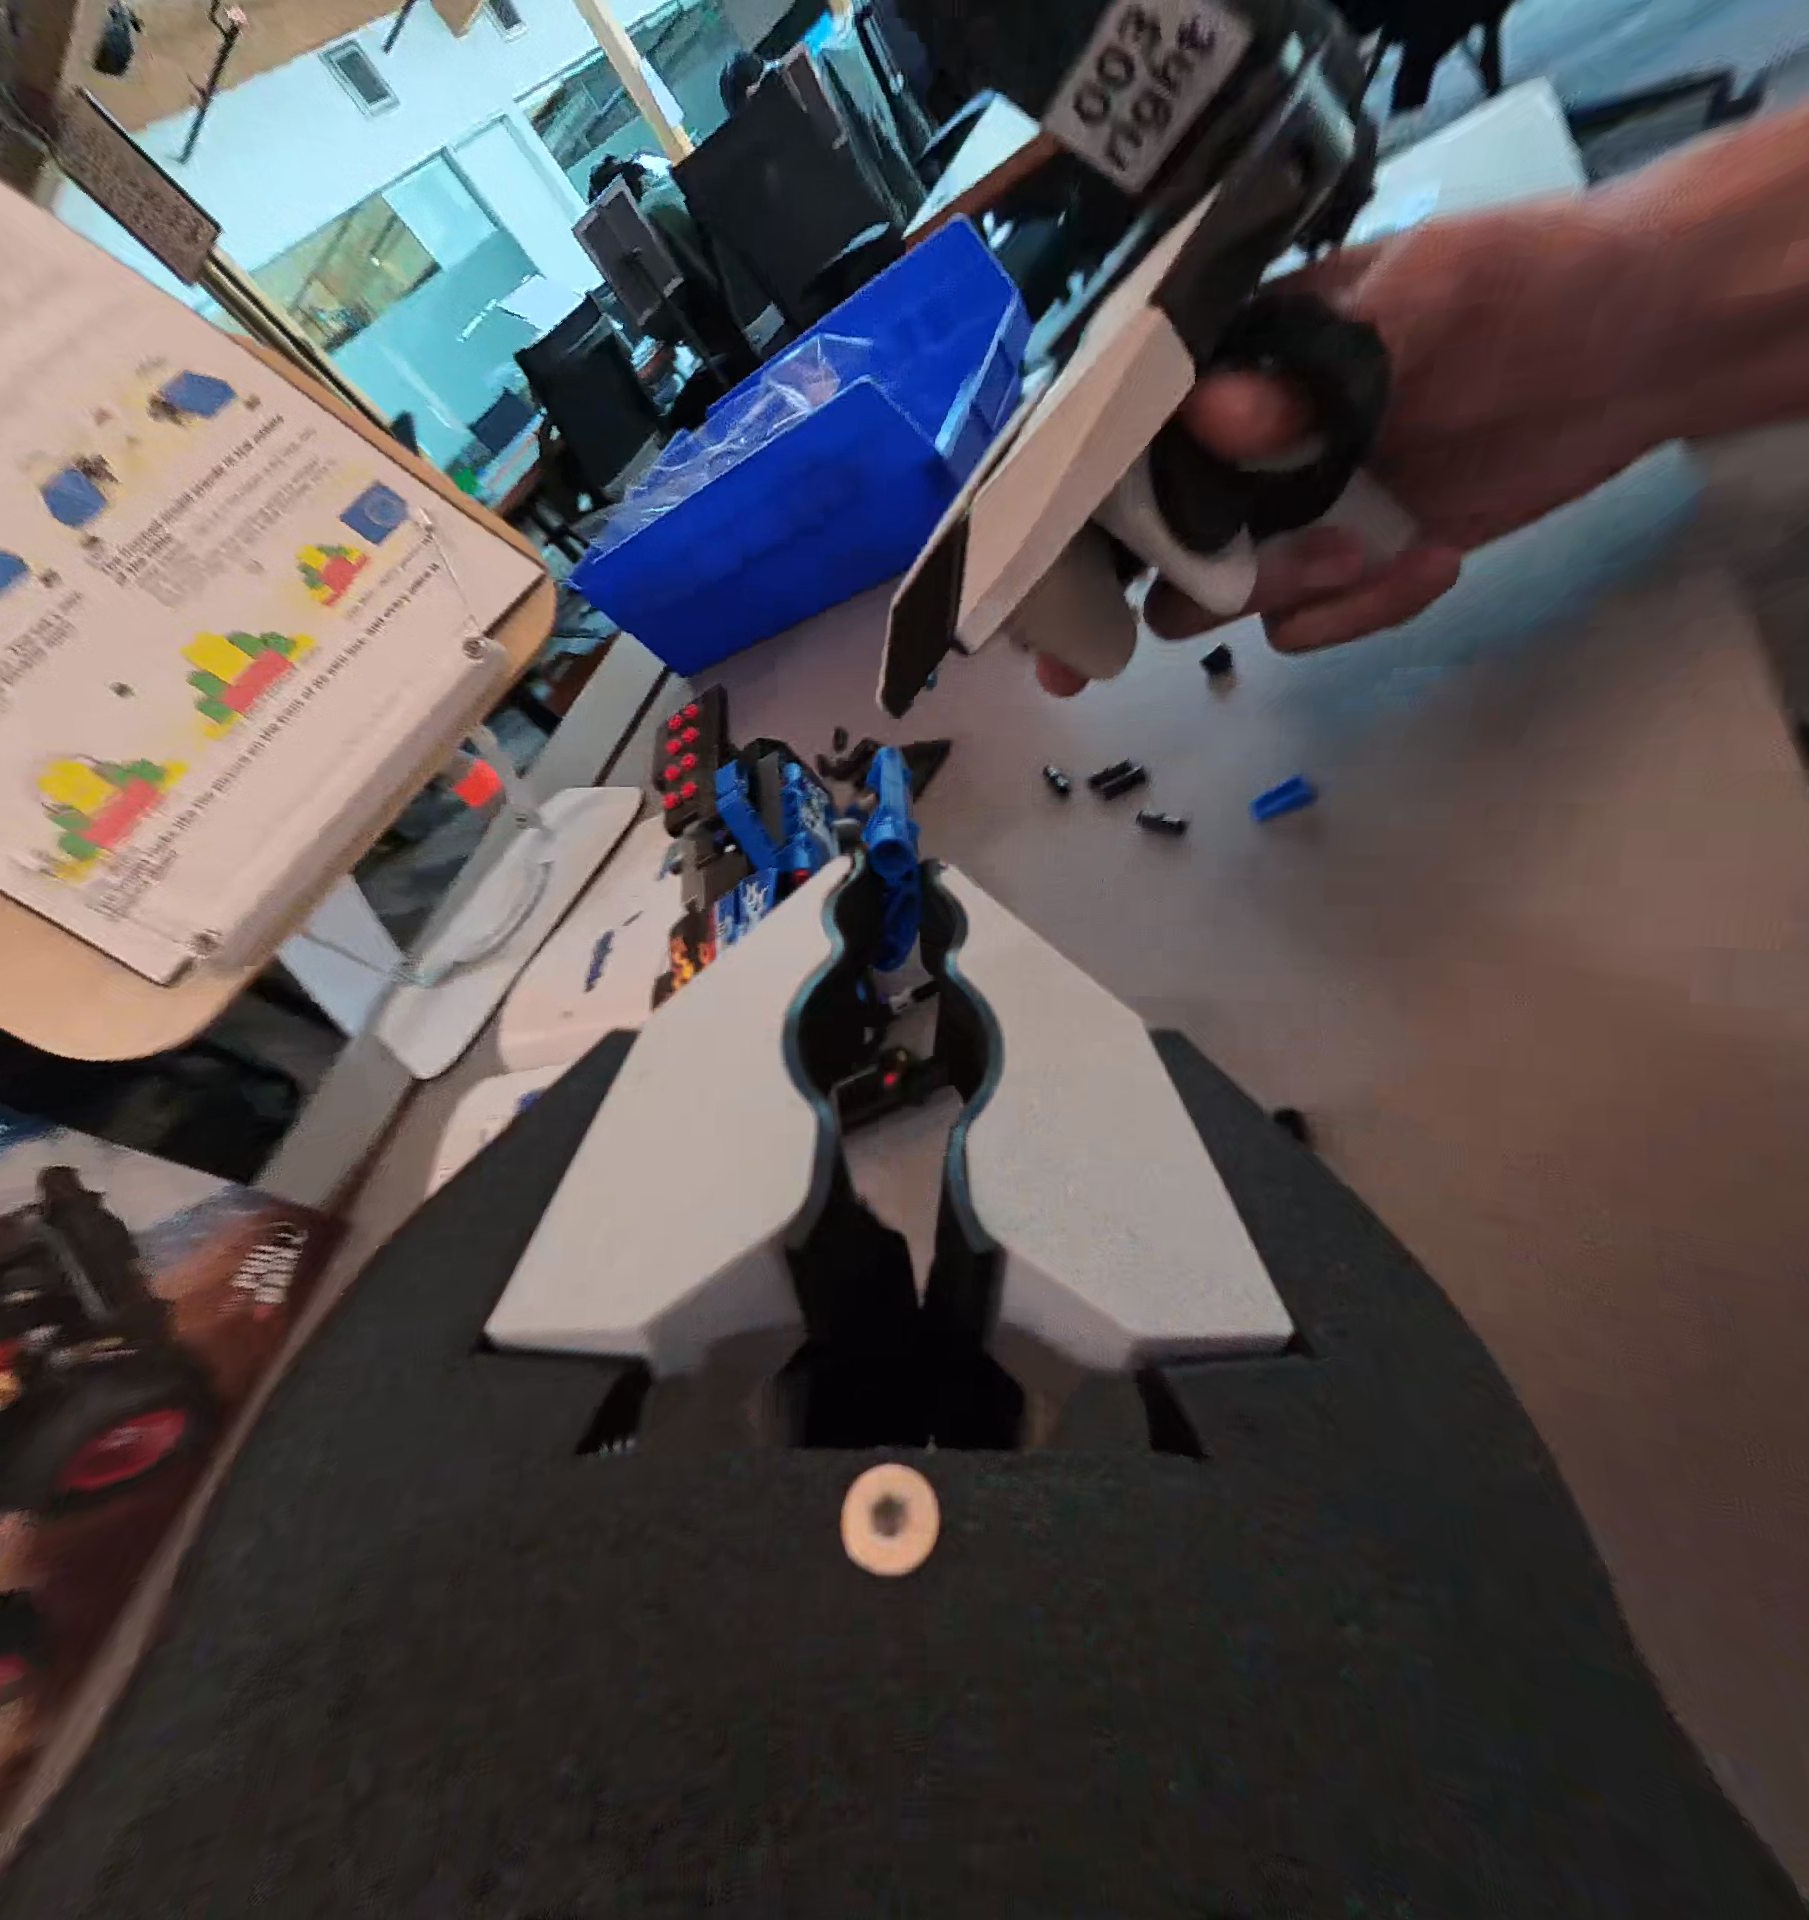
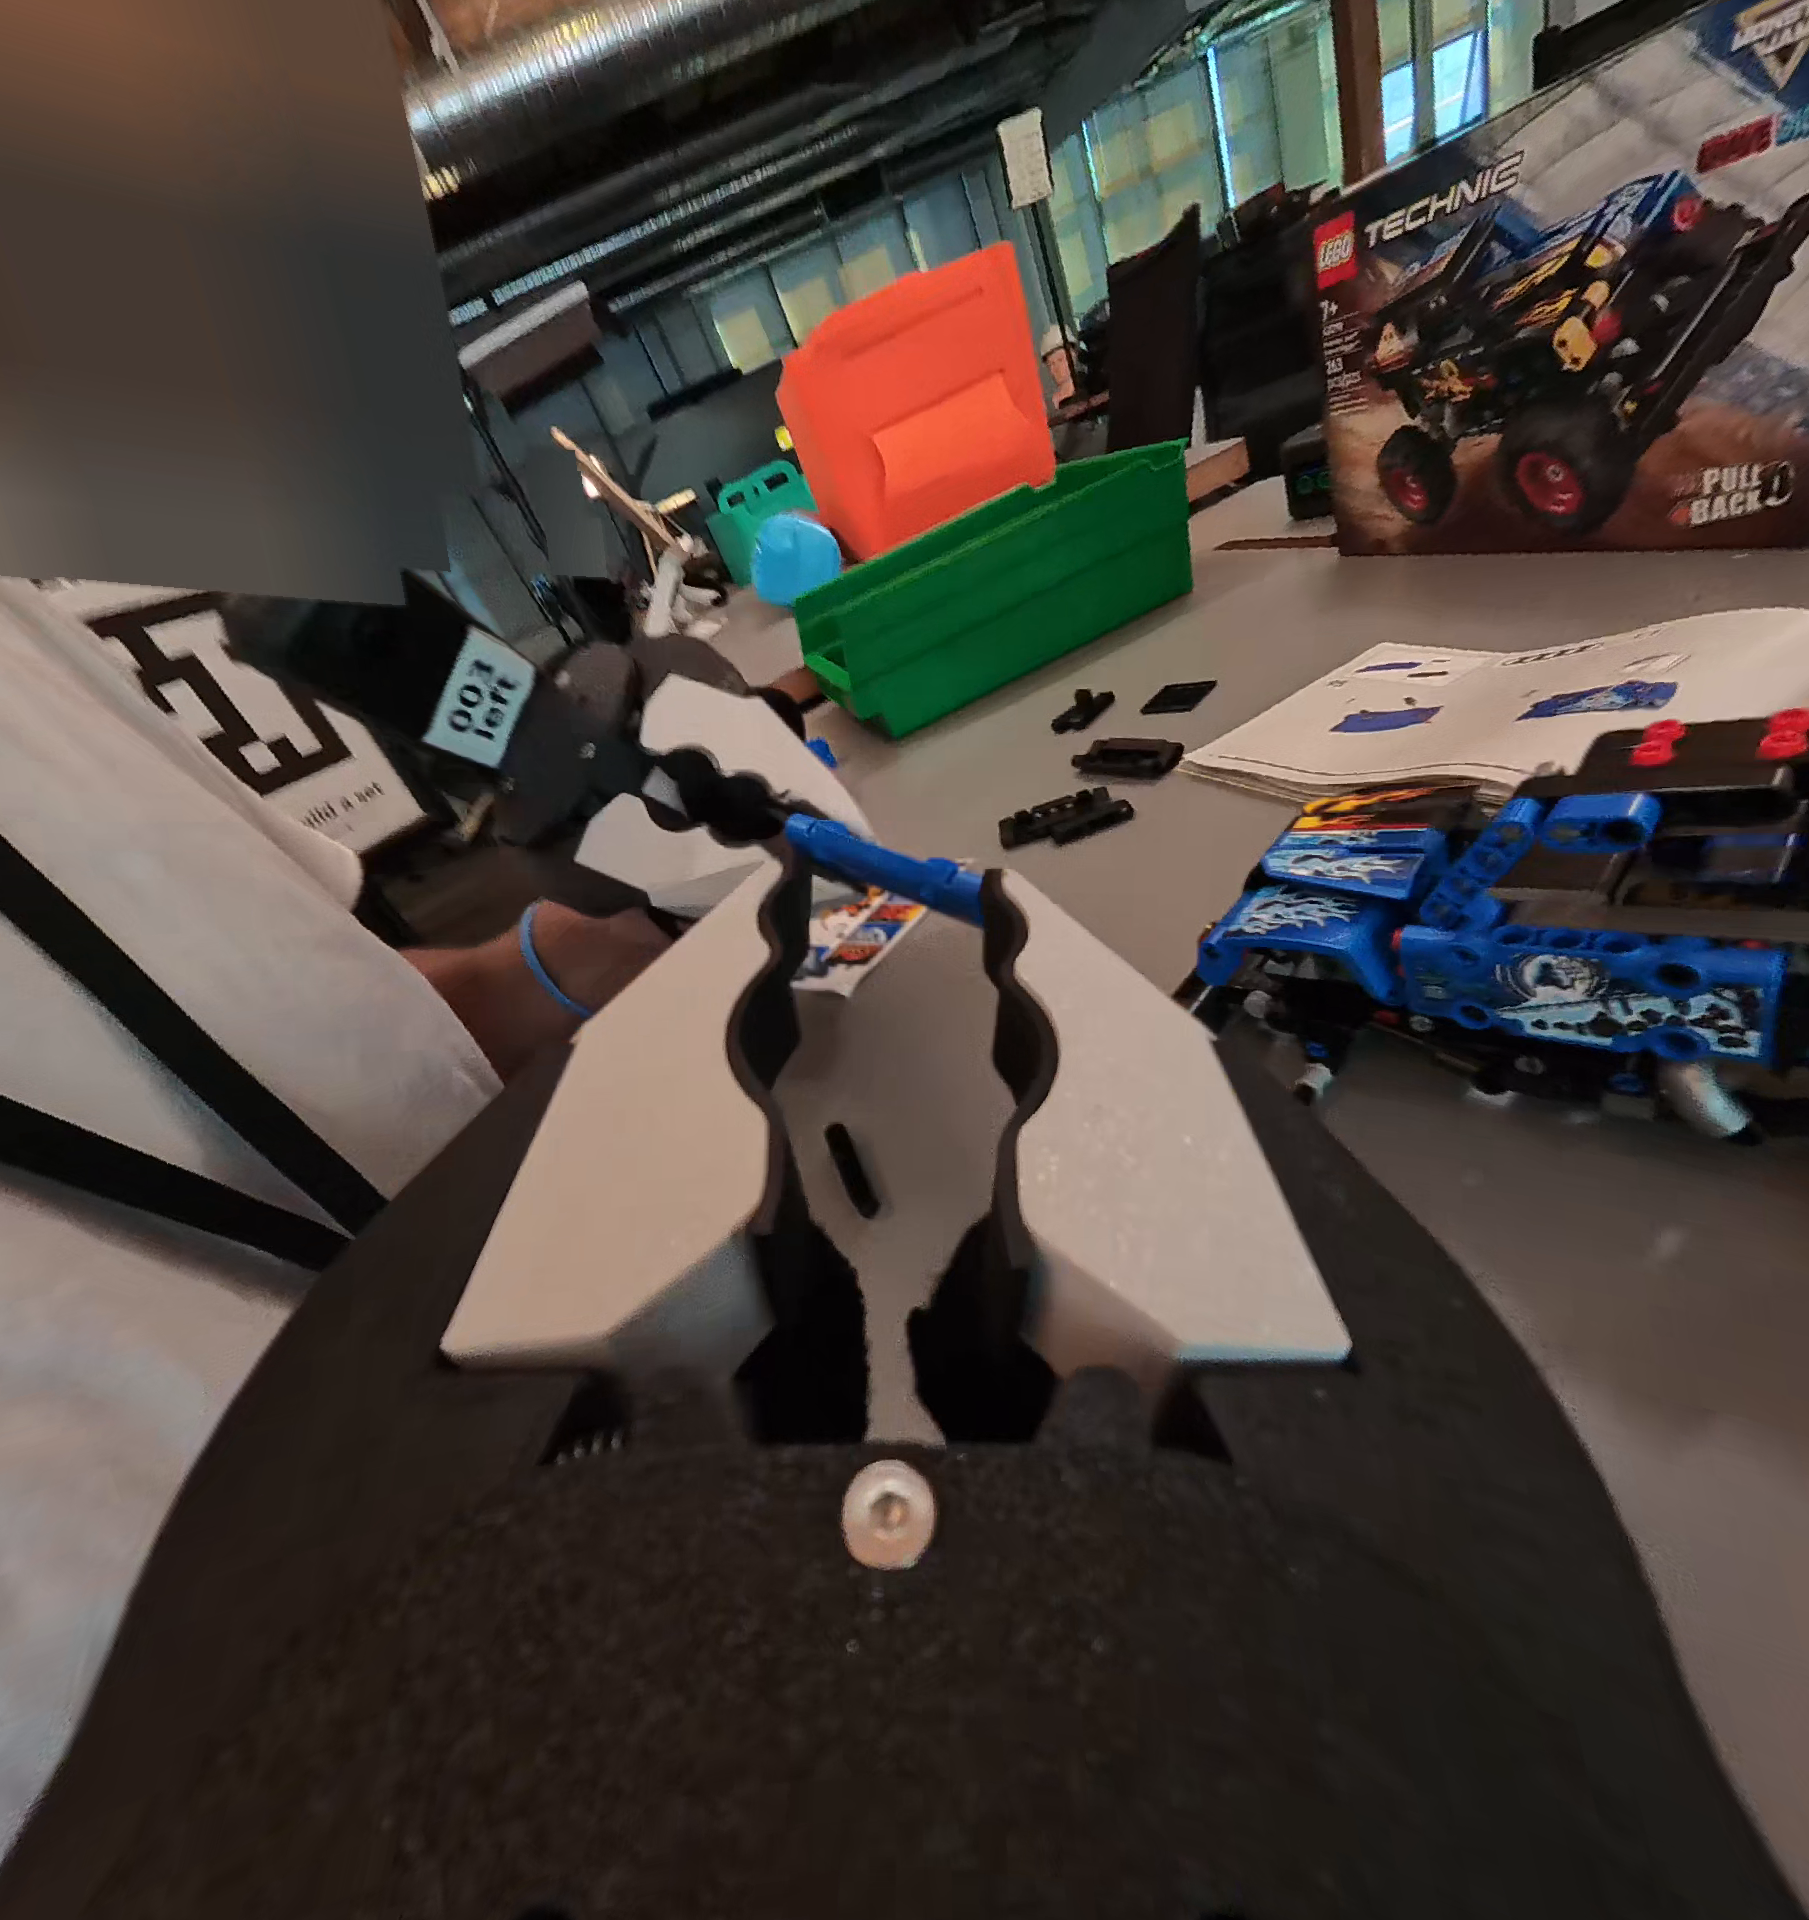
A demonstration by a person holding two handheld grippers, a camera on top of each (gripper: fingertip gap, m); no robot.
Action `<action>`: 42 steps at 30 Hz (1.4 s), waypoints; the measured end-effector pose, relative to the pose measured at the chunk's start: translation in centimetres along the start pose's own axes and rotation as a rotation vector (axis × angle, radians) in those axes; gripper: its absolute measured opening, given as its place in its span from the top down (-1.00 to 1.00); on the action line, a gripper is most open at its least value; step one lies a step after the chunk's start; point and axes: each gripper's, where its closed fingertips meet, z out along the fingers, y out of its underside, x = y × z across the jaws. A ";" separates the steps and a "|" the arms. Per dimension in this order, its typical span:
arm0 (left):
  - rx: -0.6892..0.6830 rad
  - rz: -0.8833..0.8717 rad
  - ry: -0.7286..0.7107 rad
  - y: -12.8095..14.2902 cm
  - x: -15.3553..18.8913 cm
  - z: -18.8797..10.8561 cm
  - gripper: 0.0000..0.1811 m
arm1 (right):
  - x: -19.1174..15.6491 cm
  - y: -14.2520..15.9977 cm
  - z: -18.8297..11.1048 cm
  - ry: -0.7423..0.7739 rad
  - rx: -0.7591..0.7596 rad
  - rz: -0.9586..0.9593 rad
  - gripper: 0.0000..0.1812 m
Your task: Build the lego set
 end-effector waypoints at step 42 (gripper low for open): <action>-0.078 -0.041 0.188 5.0 0.1 0.6 0.94 | 4.4 9.7 -4.6 0.215 -0.655 -0.177 0.80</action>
